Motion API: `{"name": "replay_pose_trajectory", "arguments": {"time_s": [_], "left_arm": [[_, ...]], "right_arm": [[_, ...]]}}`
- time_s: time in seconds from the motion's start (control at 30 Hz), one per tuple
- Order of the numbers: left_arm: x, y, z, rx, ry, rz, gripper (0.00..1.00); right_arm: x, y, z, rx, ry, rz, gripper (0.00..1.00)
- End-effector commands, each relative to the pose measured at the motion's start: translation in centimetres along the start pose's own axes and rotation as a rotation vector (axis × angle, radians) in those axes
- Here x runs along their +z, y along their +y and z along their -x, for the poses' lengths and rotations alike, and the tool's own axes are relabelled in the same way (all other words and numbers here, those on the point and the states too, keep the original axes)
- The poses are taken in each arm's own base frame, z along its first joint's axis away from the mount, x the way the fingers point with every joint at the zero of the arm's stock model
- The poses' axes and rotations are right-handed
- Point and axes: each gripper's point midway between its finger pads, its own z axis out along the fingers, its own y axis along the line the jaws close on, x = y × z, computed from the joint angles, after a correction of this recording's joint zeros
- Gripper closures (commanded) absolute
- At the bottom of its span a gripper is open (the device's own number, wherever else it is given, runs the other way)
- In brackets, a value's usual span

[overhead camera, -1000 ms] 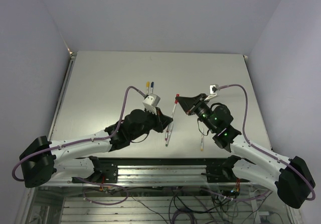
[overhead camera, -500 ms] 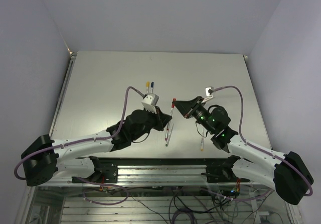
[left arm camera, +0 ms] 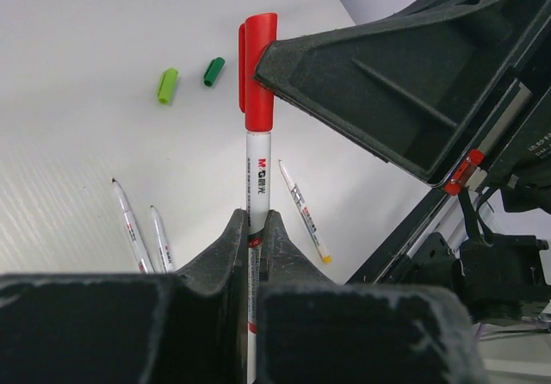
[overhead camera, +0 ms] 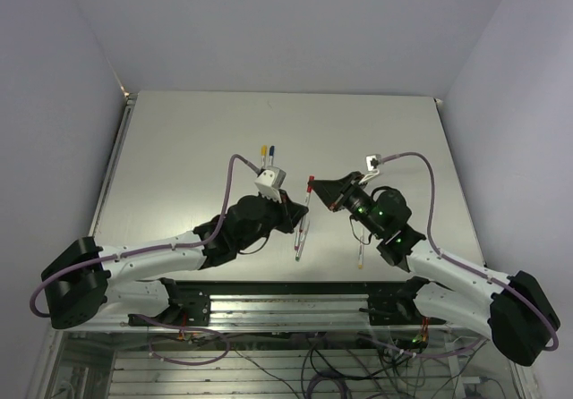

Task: Insert the pens into the pen caps

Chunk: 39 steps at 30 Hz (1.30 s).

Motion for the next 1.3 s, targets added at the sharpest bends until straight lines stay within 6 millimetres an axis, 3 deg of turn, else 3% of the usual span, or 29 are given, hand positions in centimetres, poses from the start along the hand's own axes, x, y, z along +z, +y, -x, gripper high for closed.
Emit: {"name": "replay_pose_trajectory", "arguments": {"time_s": [0.0,0.37,0.83,1.07,1.2,1.27], "left_arm": [[0.4,-1.7,7.8,-0.051,-0.254,-0.027,0.93],[0.8,-1.4,13.3,-0.03,-0.37,-0.041,0.93],[0.8,-2.0,15.9,0.032,-0.422,-0.069,0.93],[1.0,-1.0,14.1,0.052,-0.367,-0.053,0.93],[1.4,0.3,11.0,0.043,-0.285,-0.037,0.93],[1.4,1.4,8.9,0.032,-0.237,-0.022,0.93]], "right_arm": [[-1.0,-1.0,-4.9,-0.027,0.213,-0.016,1.0],[-1.6,-3.5,-9.1,-0.092,0.361,-0.153,1.0],[-1.8,-4.7,-12.5,-0.094,0.482,-0.216,1.0],[-0.5,-4.2,-11.2,-0.117,0.44,-0.229,1.0],[1.5,-3.8,-8.4,-0.169,0.368,-0.284,1.0],[2.5,-3.4,-6.2,-0.205,0.313,-0.319,0.94]]}}
